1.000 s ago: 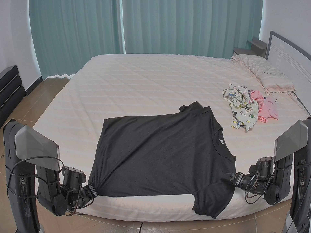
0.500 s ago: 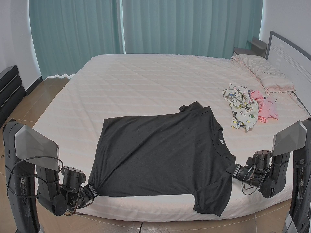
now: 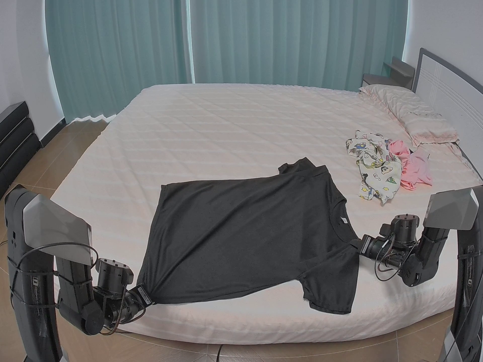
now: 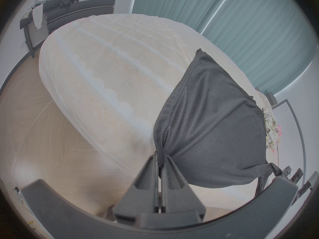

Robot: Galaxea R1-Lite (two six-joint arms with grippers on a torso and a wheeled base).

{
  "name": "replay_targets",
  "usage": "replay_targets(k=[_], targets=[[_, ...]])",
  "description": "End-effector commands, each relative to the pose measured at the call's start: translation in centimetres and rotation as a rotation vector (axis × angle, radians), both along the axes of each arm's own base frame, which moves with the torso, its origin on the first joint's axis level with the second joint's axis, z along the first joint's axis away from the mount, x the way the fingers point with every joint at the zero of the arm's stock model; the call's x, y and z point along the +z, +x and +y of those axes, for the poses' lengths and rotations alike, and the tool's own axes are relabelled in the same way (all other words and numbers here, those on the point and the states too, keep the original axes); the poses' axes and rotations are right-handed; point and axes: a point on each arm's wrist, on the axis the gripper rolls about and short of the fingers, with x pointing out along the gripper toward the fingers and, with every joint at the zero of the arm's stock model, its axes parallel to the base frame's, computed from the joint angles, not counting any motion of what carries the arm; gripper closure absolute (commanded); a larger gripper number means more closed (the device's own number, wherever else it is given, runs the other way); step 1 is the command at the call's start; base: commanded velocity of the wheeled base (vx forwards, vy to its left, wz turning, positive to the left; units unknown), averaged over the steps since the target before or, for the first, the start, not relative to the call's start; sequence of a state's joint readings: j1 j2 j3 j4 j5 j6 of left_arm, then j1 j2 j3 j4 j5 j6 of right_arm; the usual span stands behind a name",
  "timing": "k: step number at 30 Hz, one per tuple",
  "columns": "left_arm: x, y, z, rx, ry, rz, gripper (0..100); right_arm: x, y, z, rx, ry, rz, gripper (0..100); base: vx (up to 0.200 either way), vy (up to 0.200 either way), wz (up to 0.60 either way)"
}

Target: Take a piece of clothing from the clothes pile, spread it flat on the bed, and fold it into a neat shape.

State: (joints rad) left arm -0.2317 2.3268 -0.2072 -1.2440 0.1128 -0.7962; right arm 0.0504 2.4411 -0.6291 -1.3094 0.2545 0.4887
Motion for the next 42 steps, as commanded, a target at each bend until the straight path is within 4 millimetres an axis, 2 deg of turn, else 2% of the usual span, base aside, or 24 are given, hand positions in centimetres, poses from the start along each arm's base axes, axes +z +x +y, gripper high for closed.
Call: replay_targets(k=[1,12,13,14,16,24,25,26,29,36,42], targets=[[0.0,0.0,0.0,0.002,0.000,0.002,100,0.0,0.7,0.3,0.016,-0.005,-0.005,0,0.000,0.000,0.00],[-0.1,0.0,0.0,0.001,0.001,0.002,100,1.0,-0.5,-1.9,-0.050,0.003,0.004,0,0.000,0.000,0.00],[-0.1,0.0,0.0,0.001,0.001,0.003,100,1.9,-1.6,-2.5,-0.070,0.011,0.012,0,0.000,0.000,0.00],[-0.1,0.0,0.0,0.001,0.001,0.003,100,2.0,-2.4,-2.4,-0.070,0.015,0.030,0,0.000,0.000,0.00],[-0.1,0.0,0.0,0.001,0.002,0.005,100,1.8,-3.9,-2.1,-0.061,0.020,0.071,0,0.000,0.000,0.00],[-0.1,0.0,0.0,0.001,0.001,0.003,100,1.5,-11.8,1.9,0.058,0.074,0.207,0,0.000,0.000,0.00],[-0.1,0.0,0.0,0.001,0.001,0.003,100,1.5,-11.8,1.9,0.058,0.074,0.207,0,0.000,0.000,0.00],[-0.1,-0.1,0.0,0.001,0.002,0.006,100,1.4,-12.9,2.5,0.080,0.083,0.254,0,0.000,0.000,0.00],[-0.1,0.0,0.0,0.001,0.002,0.005,100,1.2,-14.3,3.6,0.118,0.089,0.321,0,0.000,0.000,0.00],[-0.2,0.0,0.0,0.001,0.002,0.006,100,0.0,-15.2,5.8,0.138,0.025,0.369,0,0.000,0.000,0.00],[-0.1,0.0,0.0,0.001,0.002,0.005,100,-0.2,-15.4,6.0,0.131,0.004,0.375,0,0.000,0.000,0.00]])
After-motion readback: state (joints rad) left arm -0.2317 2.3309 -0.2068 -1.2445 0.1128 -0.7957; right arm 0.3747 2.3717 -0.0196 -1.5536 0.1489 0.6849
